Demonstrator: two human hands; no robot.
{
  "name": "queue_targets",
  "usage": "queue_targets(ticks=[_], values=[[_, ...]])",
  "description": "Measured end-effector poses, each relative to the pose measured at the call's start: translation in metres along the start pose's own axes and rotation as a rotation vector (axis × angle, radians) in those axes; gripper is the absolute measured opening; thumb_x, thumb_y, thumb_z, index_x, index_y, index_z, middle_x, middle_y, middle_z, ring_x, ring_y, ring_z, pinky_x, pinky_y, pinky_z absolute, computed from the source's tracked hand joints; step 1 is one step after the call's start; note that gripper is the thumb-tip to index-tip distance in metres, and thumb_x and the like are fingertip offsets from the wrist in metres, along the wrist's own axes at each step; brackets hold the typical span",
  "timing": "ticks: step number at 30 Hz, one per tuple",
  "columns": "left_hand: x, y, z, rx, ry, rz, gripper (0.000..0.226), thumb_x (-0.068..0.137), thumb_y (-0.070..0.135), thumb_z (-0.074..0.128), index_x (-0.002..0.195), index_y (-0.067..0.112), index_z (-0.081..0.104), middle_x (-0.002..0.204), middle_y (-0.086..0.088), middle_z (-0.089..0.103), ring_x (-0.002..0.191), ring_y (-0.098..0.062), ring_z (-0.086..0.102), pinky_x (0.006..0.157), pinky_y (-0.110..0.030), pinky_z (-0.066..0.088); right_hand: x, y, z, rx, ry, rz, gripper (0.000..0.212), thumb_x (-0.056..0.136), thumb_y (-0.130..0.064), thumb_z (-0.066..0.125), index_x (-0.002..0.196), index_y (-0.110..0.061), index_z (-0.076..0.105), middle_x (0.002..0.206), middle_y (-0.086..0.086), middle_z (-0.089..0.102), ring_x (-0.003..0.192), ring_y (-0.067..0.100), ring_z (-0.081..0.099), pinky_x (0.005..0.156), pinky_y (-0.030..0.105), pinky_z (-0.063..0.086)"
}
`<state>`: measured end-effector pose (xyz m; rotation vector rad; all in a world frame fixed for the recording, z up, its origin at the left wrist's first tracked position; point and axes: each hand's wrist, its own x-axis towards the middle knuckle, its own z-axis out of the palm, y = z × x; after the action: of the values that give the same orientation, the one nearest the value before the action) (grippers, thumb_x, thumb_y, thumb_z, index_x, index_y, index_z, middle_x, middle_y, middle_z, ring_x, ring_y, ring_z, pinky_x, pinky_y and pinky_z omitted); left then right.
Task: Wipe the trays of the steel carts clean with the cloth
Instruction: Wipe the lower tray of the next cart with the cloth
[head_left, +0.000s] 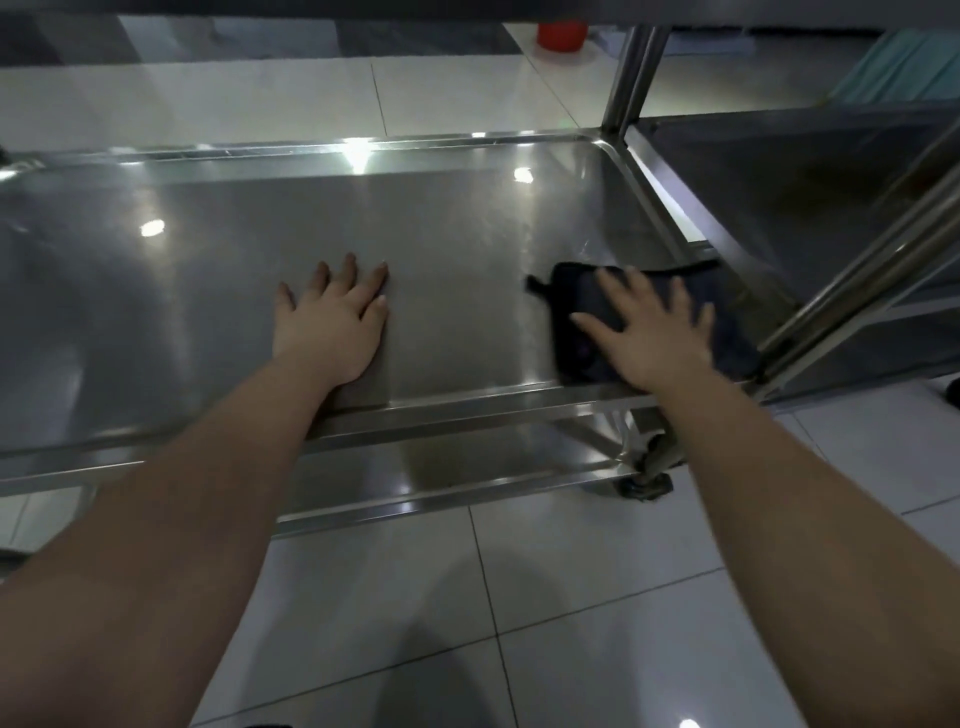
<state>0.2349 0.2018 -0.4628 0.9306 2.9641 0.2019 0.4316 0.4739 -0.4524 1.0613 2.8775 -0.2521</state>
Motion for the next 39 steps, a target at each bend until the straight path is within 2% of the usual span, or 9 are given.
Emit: queue_targets(ticks=[6, 10, 14, 17, 20, 23, 29, 33, 39], values=[[0.0, -0.004, -0.001, -0.077, -0.018, -0.008, 0.049, 0.103, 0.044, 0.02, 0.152, 0.045, 0.016, 0.164, 0.005, 0.01, 0.15, -0.026, 0.005, 0.114, -0.063, 0.001, -0.01, -0.028, 0.009, -0.038, -0.015, 0.038, 0.078, 0.08, -0.087, 0.007, 0.149, -0.054, -0.006, 0.163, -0.014, -0.009, 0.148, 0.039, -0.011, 0.114, 0.064, -0.006], [-0.014, -0.011, -0.02, -0.627, 0.109, 0.088, 0.047, 0.104, 0.024, 0.034, 0.147, 0.042, 0.032, 0.163, 0.0, 0.015, 0.15, -0.022, -0.002, 0.113, -0.053, -0.015, -0.034, -0.118, 0.027, -0.001, 0.005, -0.124, 0.077, 0.082, -0.084, 0.008, 0.15, -0.051, -0.004, 0.163, -0.012, -0.008, 0.146, 0.043, -0.014, 0.11, 0.068, -0.011], [-0.042, -0.038, -0.047, -0.633, 0.119, 0.212, 0.045, 0.102, 0.022, 0.038, 0.142, 0.043, 0.036, 0.162, -0.004, 0.015, 0.149, -0.02, -0.005, 0.109, -0.037, -0.02, -0.07, -0.232, 0.044, -0.057, -0.047, -0.298, 0.078, 0.083, -0.082, 0.01, 0.151, -0.047, -0.005, 0.163, -0.011, -0.009, 0.144, 0.047, -0.019, 0.102, 0.071, -0.018], [-0.064, -0.049, -0.059, -0.606, 0.095, 0.161, 0.043, 0.106, 0.029, 0.033, 0.148, 0.035, 0.036, 0.162, -0.006, 0.014, 0.15, -0.023, -0.006, 0.114, -0.041, -0.016, -0.091, -0.278, 0.047, -0.082, -0.139, -0.416, 0.078, 0.086, -0.079, 0.015, 0.152, -0.043, -0.008, 0.162, -0.013, -0.016, 0.143, 0.043, -0.024, 0.103, 0.07, -0.019], [-0.085, -0.043, -0.058, -0.518, 0.106, 0.058, 0.044, 0.107, 0.032, 0.027, 0.15, 0.033, 0.032, 0.163, -0.006, 0.014, 0.15, -0.027, -0.002, 0.119, -0.049, -0.008, -0.089, -0.258, 0.034, 0.056, -0.074, -0.503, 0.069, 0.095, -0.066, 0.023, 0.154, -0.041, 0.001, 0.164, -0.011, -0.009, 0.146, 0.037, -0.021, 0.112, 0.063, -0.015], [-0.089, -0.02, -0.044, -0.223, 0.183, -0.057, 0.046, 0.106, 0.037, 0.027, 0.152, 0.032, 0.029, 0.163, -0.008, 0.011, 0.15, -0.032, -0.001, 0.117, -0.054, -0.007, -0.071, -0.198, 0.023, 0.132, 0.155, -0.347, 0.057, 0.101, -0.052, 0.024, 0.155, -0.033, 0.016, 0.165, -0.004, 0.001, 0.148, 0.035, -0.014, 0.118, 0.052, -0.005], [-0.072, 0.043, -0.005, -0.075, -0.045, -0.151, 0.055, 0.101, 0.055, 0.013, 0.153, 0.045, -0.002, 0.164, 0.002, -0.01, 0.147, -0.037, -0.017, 0.106, -0.071, -0.017, -0.06, -0.162, 0.032, 0.151, 0.012, -0.27, 0.053, 0.105, -0.045, 0.013, 0.155, -0.028, 0.021, 0.163, -0.007, 0.013, 0.151, 0.025, -0.001, 0.118, 0.049, -0.006], [-0.075, 0.007, -0.001, -0.013, -0.012, -0.162, 0.072, 0.081, 0.082, -0.001, 0.148, 0.055, -0.001, 0.163, 0.009, -0.007, 0.145, -0.042, -0.02, 0.092, -0.073, -0.029, -0.056, -0.161, 0.036, 0.125, 0.04, -0.283, 0.055, 0.103, -0.048, 0.01, 0.154, -0.032, 0.022, 0.163, -0.009, 0.013, 0.151, 0.023, 0.001, 0.118, 0.053, -0.005], [-0.083, -0.11, -0.02, -0.003, -0.047, -0.306, 0.078, 0.074, 0.09, 0.005, 0.146, 0.06, 0.001, 0.163, 0.013, -0.004, 0.147, -0.039, -0.013, 0.101, -0.077, -0.014, -0.056, -0.177, 0.034, -0.046, 0.014, -0.227, 0.058, 0.101, -0.055, 0.019, 0.155, -0.035, 0.011, 0.164, -0.008, 0.005, 0.151, 0.026, -0.003, 0.114, 0.064, -0.005]])
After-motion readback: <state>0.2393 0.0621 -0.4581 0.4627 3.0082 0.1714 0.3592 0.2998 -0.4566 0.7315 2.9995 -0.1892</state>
